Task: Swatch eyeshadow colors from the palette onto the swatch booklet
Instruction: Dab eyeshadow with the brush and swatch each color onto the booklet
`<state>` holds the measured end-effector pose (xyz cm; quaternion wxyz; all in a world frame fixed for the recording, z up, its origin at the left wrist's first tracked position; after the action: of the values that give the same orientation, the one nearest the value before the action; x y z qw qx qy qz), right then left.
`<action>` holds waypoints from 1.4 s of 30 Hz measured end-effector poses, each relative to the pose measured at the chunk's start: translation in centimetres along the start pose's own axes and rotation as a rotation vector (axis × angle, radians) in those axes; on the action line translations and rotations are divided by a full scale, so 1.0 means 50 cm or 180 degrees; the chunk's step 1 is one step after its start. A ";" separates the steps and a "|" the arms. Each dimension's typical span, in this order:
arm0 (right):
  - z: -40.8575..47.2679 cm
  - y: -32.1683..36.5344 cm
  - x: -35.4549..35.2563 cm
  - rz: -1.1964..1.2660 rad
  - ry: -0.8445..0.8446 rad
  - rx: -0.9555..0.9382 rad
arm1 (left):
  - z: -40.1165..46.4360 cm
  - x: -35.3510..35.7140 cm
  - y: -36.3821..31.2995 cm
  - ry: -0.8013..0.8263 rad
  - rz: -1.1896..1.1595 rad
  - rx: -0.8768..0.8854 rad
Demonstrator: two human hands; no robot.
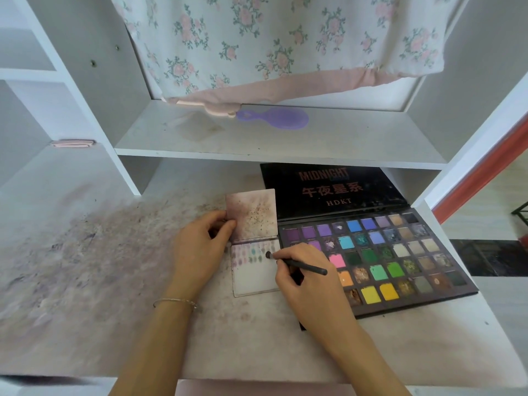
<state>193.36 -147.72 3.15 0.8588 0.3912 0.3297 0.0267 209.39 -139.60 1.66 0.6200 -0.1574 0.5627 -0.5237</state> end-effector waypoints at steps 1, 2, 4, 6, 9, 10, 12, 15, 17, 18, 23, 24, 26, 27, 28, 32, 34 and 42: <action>0.000 -0.001 0.000 0.0002 0.0011 0.0003 | 0.000 0.000 0.000 0.0006 -0.0011 -0.0002; -0.001 -0.001 -0.001 0.0002 0.0024 0.0009 | 0.000 0.000 0.000 0.0006 -0.0027 -0.0008; -0.002 -0.001 -0.001 -0.0013 0.0034 0.0012 | 0.000 0.000 0.000 -0.0014 -0.0054 -0.0027; -0.001 -0.001 -0.001 -0.0034 0.0031 0.0013 | 0.000 0.000 0.000 -0.0018 -0.0065 -0.0047; -0.001 -0.002 -0.001 -0.0028 0.0041 0.0008 | 0.000 0.001 0.000 -0.0009 -0.0054 -0.0047; -0.001 -0.002 -0.001 -0.0027 0.0039 0.0012 | 0.000 0.000 -0.001 -0.0013 -0.0048 -0.0041; -0.001 -0.002 -0.001 -0.0004 0.0034 0.0025 | 0.001 0.000 0.000 -0.0015 -0.0038 -0.0029; -0.001 -0.005 0.002 0.0034 0.0077 0.0089 | 0.001 0.000 0.001 0.0001 -0.0039 -0.0030; -0.002 -0.007 -0.001 0.0181 0.0016 0.0249 | 0.000 0.000 0.001 0.0018 -0.0041 -0.0029; -0.001 -0.007 -0.005 0.0304 -0.0092 0.0296 | 0.000 -0.001 0.000 0.0027 -0.0041 -0.0031; -0.001 -0.008 -0.030 0.0739 -0.0606 0.0280 | -0.001 -0.003 -0.005 0.0041 -0.0075 -0.0047; 0.000 -0.013 -0.035 0.0796 -0.0638 0.0358 | -0.001 -0.003 -0.006 0.0034 -0.0089 -0.0048; 0.000 -0.027 -0.048 0.0857 -0.0709 0.0530 | -0.002 -0.004 -0.008 0.0037 -0.0103 -0.0054; -0.001 -0.036 -0.057 0.0857 -0.0745 0.0595 | -0.002 -0.004 -0.008 0.0041 -0.0099 -0.0052; -0.001 -0.044 -0.066 0.0842 -0.0773 0.0652 | -0.001 -0.004 -0.008 0.0036 -0.0091 -0.0048; -0.003 -0.077 -0.111 0.0759 -0.0988 0.0819 | -0.001 -0.003 -0.008 -0.0022 -0.0058 -0.0031; -0.003 -0.095 -0.136 0.0682 -0.1095 0.0914 | -0.001 -0.003 -0.008 -0.0023 -0.0049 -0.0016; 0.003 -0.178 -0.237 -0.0106 -0.2049 0.1342 | -0.001 -0.003 -0.004 -0.0011 0.0082 0.0023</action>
<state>182.30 -157.61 3.54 0.8194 0.5421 0.0478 -0.1799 209.28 -139.54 1.87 0.6283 -0.1487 0.5616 -0.5174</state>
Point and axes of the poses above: each hand's wrist, its own z-axis towards the middle knuckle, its own x-axis out of the palm, y = z × x, the point moved 2 cm from there along z, towards the middle knuckle, and after that the axes turned 12 degrees about -y, right-handed, at the moved point
